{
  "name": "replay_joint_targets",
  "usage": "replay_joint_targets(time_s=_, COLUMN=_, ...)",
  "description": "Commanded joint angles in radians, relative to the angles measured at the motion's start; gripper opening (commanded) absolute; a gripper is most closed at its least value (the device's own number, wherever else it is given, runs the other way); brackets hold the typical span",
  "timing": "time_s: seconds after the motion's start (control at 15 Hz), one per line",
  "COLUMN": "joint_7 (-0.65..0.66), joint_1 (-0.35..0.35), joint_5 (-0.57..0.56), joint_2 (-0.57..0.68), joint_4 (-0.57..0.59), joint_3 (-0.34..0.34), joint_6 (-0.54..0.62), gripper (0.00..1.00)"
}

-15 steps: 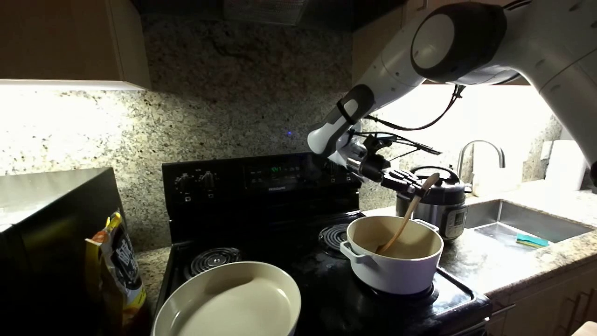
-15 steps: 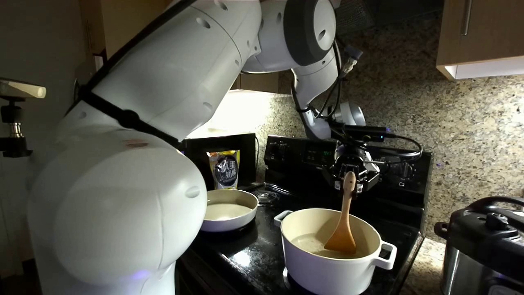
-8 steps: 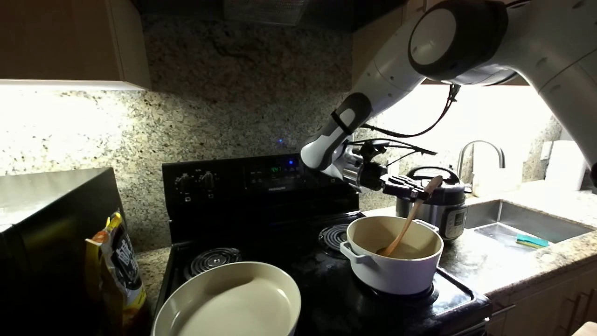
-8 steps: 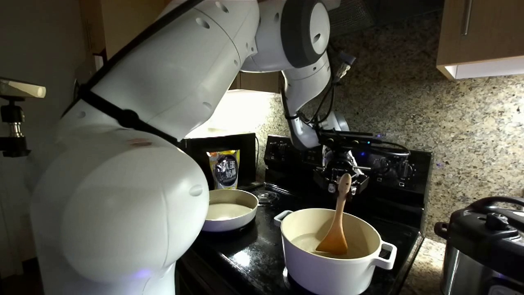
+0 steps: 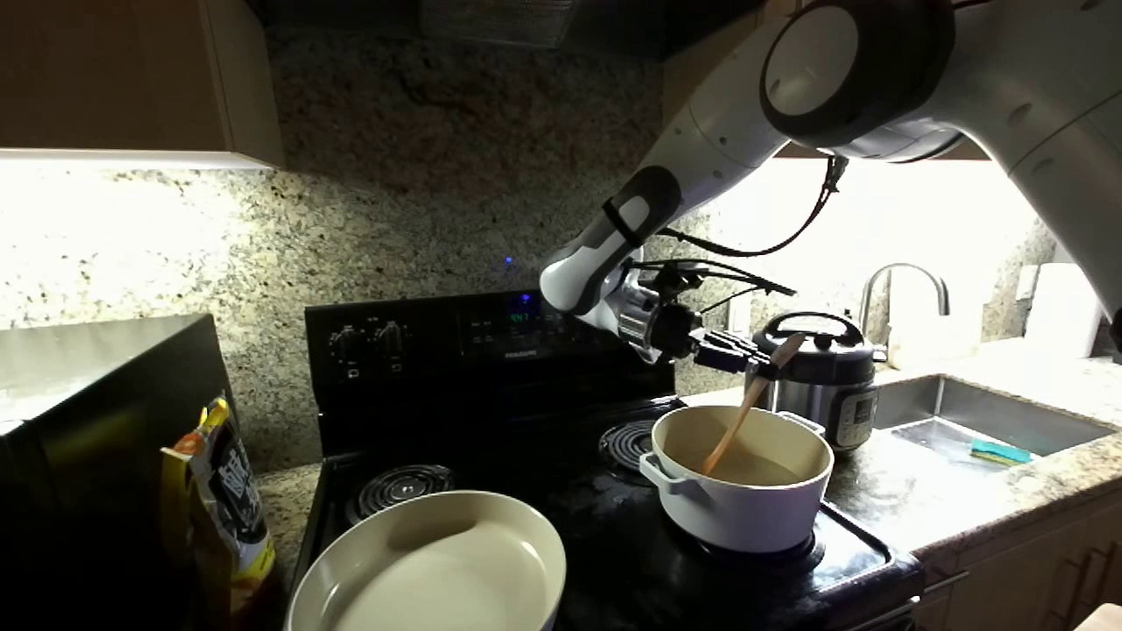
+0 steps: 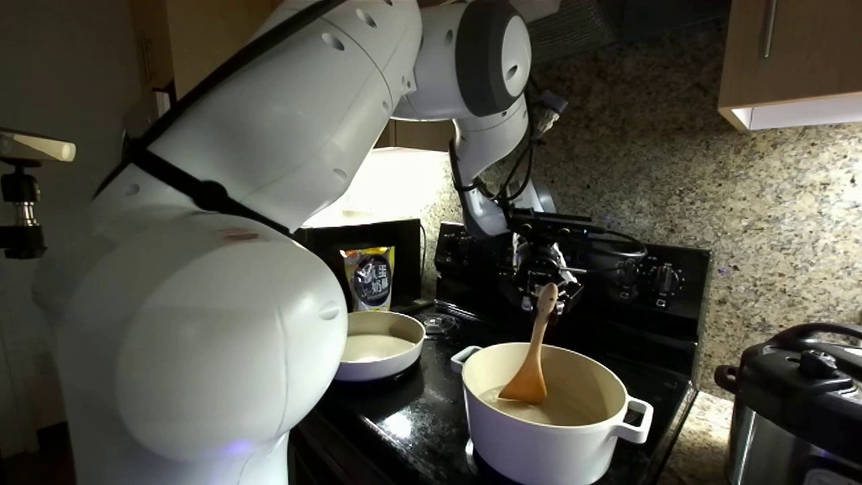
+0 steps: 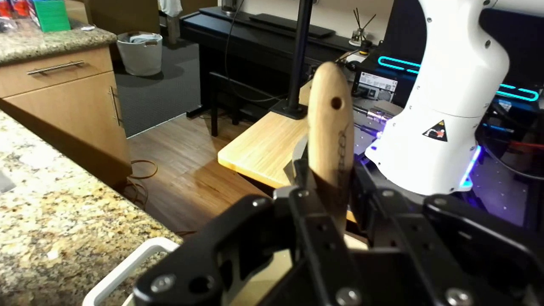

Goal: Use the wooden spoon to stir the liquid in the white pot.

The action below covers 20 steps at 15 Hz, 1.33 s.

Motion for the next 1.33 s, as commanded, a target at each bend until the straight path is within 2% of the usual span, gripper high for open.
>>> replay_joint_targets(time_s=0.0, joint_7=0.032, joint_1=-0.017, joint_5=0.058, joint_2=0.002, joint_4=0.028, joint_3=-0.015, joint_6=0.026, gripper=0.09)
replay_joint_targets(time_s=0.8, joint_7=0.0, joint_1=-0.038, joint_5=0.025, joint_2=0.003, joint_4=-0.026, joint_3=-0.033, joint_6=0.08, gripper=0.09)
replay_joint_targets(time_s=0.93, joint_7=-0.009, joint_1=-0.041, joint_5=0.021, joint_2=0.01, joint_4=-0.024, joint_3=-0.033, joint_6=0.079, gripper=0.25)
replay_joint_targets(time_s=1.07, joint_7=-0.012, joint_1=-0.043, joint_5=0.02, joint_2=0.011, joint_4=-0.027, joint_3=-0.033, joint_6=0.082, gripper=0.32)
replay_joint_targets(time_s=1.13, joint_7=-0.011, joint_1=-0.044, joint_5=0.021, joint_2=0.012, joint_4=-0.028, joint_3=-0.034, joint_6=0.095, gripper=0.43)
replay_joint_targets(time_s=1.27, joint_7=-0.009, joint_1=-0.044, joint_5=0.023, joint_2=0.011, joint_4=-0.031, joint_3=-0.036, joint_6=0.114, gripper=0.49)
